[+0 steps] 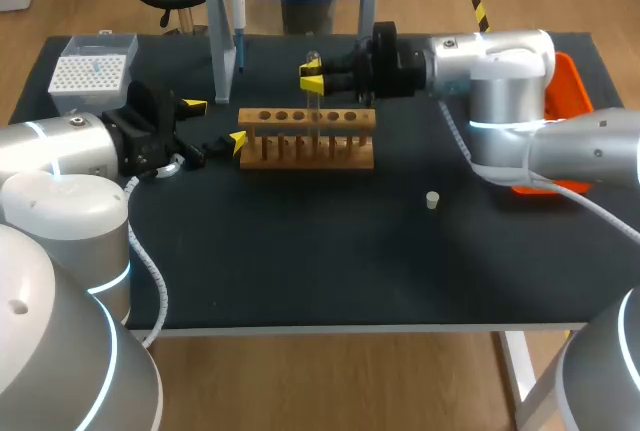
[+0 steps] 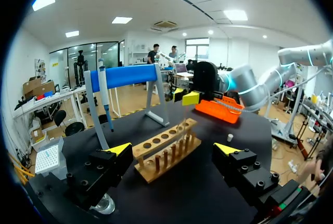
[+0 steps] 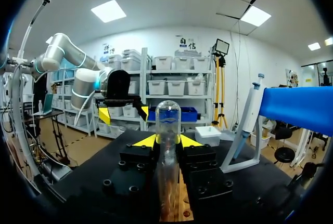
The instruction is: Invert the test tube, pick up the pipette, mount the tip to pipette, aspirate from beaker and dispense into the tube, eject the tip, return the pipette, and cap with the stopper.
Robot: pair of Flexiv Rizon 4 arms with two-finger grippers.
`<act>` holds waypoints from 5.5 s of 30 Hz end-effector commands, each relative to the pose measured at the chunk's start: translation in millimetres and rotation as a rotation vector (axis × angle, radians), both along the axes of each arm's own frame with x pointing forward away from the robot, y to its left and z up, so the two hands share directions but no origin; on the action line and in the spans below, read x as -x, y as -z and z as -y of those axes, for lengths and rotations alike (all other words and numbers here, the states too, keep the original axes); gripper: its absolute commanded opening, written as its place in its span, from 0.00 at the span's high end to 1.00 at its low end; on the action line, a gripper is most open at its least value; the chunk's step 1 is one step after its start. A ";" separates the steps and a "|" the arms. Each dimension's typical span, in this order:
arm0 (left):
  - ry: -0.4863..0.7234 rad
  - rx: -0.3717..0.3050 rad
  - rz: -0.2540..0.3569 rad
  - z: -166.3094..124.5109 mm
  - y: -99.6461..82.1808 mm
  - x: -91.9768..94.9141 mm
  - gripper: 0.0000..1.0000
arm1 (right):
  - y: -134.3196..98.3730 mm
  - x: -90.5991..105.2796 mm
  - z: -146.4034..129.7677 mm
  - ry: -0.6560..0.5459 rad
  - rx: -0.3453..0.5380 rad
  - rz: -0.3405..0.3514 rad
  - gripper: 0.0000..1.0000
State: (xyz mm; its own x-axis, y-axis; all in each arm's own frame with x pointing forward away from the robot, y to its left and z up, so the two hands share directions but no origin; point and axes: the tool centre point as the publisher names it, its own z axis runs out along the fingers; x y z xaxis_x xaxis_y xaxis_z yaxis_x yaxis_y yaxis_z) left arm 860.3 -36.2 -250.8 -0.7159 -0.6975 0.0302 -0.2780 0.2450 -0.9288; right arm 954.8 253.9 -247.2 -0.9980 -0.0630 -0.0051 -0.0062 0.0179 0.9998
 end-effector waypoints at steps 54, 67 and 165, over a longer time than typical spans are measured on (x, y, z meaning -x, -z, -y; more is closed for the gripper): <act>0.000 0.004 0.005 -0.2 1.9 0.4 0.00 | -62.0 32.0 32.7 0.058 -0.001 0.037 1.00; 0.000 0.004 0.005 -0.2 1.9 0.4 0.00 | -63.2 34.5 38.1 0.060 0.021 -0.128 1.00; 0.000 0.004 0.005 -0.2 1.9 0.4 0.00 | -43.8 39.4 40.8 -0.006 0.102 -1.546 1.00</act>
State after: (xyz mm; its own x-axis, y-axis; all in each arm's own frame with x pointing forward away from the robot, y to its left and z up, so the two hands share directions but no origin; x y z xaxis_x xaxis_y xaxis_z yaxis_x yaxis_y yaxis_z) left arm 860.2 -36.2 -250.8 -0.7159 -0.6976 0.0303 -0.2779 0.2449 -0.9289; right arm 915.8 213.8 -204.2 -0.0254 -0.0051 0.9997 0.9958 0.0883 0.0258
